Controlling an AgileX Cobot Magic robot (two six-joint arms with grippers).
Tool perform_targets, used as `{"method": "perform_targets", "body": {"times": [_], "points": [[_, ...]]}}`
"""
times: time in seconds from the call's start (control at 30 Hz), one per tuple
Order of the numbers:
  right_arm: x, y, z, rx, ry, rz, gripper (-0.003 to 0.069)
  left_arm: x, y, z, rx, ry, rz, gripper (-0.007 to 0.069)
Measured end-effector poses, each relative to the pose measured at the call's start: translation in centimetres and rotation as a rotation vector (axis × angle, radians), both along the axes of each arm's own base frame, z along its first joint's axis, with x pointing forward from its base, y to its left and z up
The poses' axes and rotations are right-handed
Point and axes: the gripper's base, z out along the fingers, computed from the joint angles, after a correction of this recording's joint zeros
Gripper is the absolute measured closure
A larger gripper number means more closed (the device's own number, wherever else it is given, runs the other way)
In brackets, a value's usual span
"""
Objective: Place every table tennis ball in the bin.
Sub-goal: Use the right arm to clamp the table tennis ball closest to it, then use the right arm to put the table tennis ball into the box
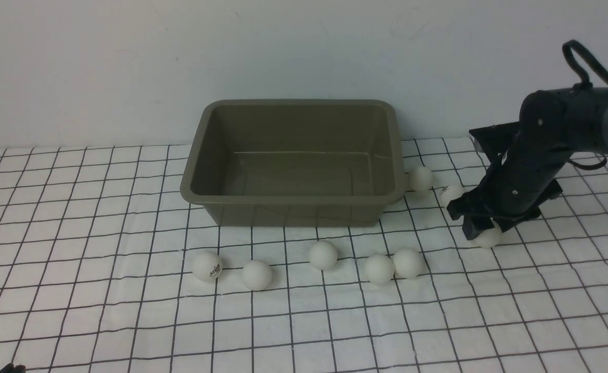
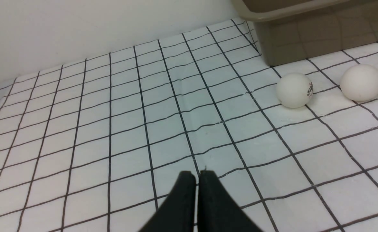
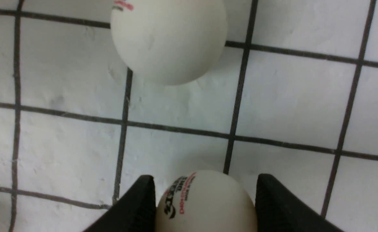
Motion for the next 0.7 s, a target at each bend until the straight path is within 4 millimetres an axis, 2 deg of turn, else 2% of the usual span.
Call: {"method": "perform_targets", "body": {"times": [0.13,0.27,0.57,0.63,0.7], "points": [[0.0,0.0,0.1,-0.003,0.006,0.001,0.0297,0.0,0.0,0.0,0.0,0.0,0.0,0.0629],[0.3,0.0,1.1,-0.009,0.023,0.003,0.0297,0.0,0.0,0.0,0.0,0.0,0.0,0.0629],[2.4,1.0,7.1,0.062,-0.034,-0.001,0.0297,0.0,0.0,0.0,0.0,0.0,0.0,0.0629],[2.9,2.4,9.4,0.122,-0.084,0.031,0.0297,0.0,0.0,0.0,0.0,0.0,0.0,0.0629],[3.0,3.6,10.6,0.157,-0.115,0.065,0.0297,0.0,0.0,0.0,0.0,0.0,0.0,0.0629]]}}
